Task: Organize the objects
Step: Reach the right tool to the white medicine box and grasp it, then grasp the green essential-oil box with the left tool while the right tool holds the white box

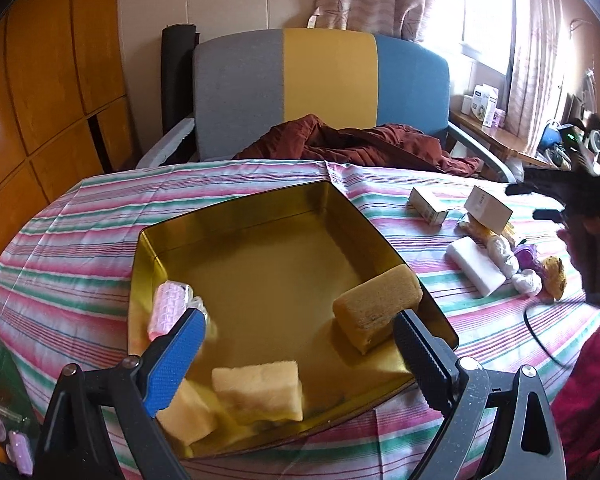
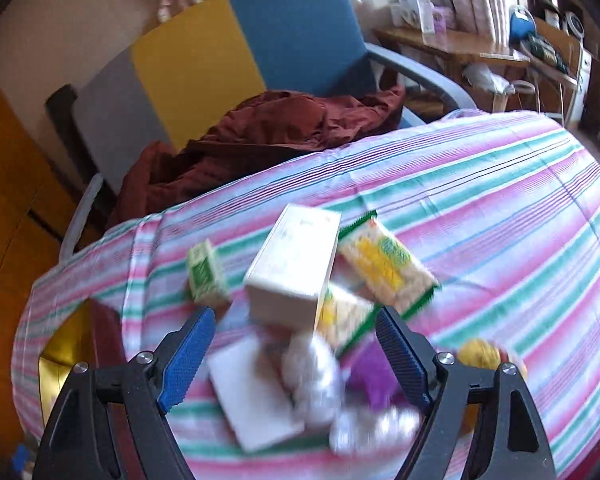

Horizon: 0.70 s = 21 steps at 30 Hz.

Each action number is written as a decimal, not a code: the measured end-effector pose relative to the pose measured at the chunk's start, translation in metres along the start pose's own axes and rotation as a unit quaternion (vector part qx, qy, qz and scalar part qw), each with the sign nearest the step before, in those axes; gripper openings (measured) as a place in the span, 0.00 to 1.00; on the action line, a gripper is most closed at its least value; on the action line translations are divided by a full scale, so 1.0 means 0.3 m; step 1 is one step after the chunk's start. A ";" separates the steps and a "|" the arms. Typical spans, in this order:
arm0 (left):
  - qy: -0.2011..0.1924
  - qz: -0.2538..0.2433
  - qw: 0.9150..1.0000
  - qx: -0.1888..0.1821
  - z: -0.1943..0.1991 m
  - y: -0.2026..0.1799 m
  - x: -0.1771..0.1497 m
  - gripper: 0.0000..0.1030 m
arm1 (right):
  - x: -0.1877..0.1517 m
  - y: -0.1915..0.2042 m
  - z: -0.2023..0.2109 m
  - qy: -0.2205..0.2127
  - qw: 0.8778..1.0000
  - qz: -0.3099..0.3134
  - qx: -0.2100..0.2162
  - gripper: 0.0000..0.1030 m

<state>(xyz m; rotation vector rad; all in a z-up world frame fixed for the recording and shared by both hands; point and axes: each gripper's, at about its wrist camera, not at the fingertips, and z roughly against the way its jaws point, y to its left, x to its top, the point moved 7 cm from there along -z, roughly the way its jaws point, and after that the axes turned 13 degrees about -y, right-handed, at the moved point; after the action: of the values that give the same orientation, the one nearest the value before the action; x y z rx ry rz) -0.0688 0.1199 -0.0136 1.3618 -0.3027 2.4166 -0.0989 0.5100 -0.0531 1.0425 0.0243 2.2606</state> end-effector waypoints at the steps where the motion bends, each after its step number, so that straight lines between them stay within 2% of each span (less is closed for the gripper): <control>1: -0.001 0.000 1.000 0.000 -0.006 -0.001 0.005 0.93 | 0.014 -0.006 -0.028 0.004 1.000 -0.003 -0.003 0.82; 5: 0.007 0.001 1.000 0.000 -0.040 0.001 0.009 0.93 | 0.041 -0.011 -0.148 0.033 0.999 -0.009 -0.020 0.82; 9: 0.018 0.001 1.000 0.000 -0.071 0.004 0.006 0.93 | 0.015 0.003 -0.237 0.065 0.998 0.006 -0.022 0.81; 10: 0.019 0.001 1.000 0.000 -0.076 0.004 0.008 0.93 | -0.002 0.011 -0.252 0.076 0.997 0.009 -0.010 0.75; 11: 0.020 0.001 1.000 -0.001 -0.081 0.004 0.009 0.93 | -0.014 0.014 -0.253 0.080 0.997 0.014 -0.005 0.57; 12: 0.020 0.001 1.000 -0.001 -0.084 0.005 0.012 0.93 | -0.022 0.016 -0.245 0.078 0.997 0.021 -0.004 0.50; 17: 0.021 0.003 1.000 -0.012 -0.104 -0.011 0.049 0.93 | -0.050 0.020 -0.144 0.061 0.996 0.056 0.025 0.49; 21: 0.016 -0.004 0.999 -0.030 -0.120 -0.064 0.099 0.93 | -0.032 -0.017 -0.028 0.022 0.997 0.051 0.049 0.49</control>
<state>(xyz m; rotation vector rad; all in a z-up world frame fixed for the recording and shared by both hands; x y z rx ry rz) -0.1033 0.1558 -0.0065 1.2951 -0.3587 2.4008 -0.0974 0.5106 -0.0667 1.0669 0.1041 2.3956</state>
